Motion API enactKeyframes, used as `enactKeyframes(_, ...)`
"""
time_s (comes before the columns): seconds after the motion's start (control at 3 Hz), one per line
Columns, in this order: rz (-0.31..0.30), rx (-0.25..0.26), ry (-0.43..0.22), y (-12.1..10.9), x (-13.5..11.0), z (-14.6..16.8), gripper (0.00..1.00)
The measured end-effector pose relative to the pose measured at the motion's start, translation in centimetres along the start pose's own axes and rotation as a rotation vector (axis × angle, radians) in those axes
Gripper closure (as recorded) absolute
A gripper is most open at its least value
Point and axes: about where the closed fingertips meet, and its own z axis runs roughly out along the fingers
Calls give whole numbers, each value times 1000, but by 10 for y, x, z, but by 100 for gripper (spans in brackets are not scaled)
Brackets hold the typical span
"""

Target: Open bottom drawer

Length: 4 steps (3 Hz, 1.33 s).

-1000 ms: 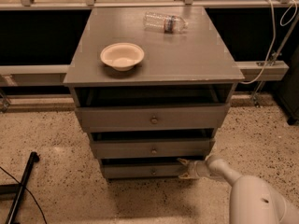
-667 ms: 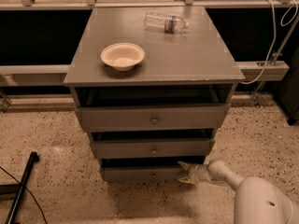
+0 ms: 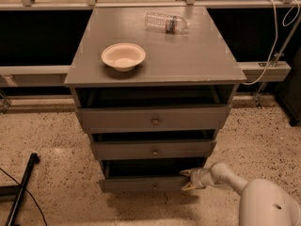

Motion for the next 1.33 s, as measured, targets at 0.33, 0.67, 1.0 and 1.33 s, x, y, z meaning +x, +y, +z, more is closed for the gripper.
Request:
enactKeyframes(0.33,0,0,0,0,0,0,2)
enactKeyframes(0.67,0,0,0,0,0,0,0)
enactKeyframes(1.0,20,-39,14,3,-4,4,0)
enactKeyframes(1.33,48,-57,66,5,-4,-15,16)
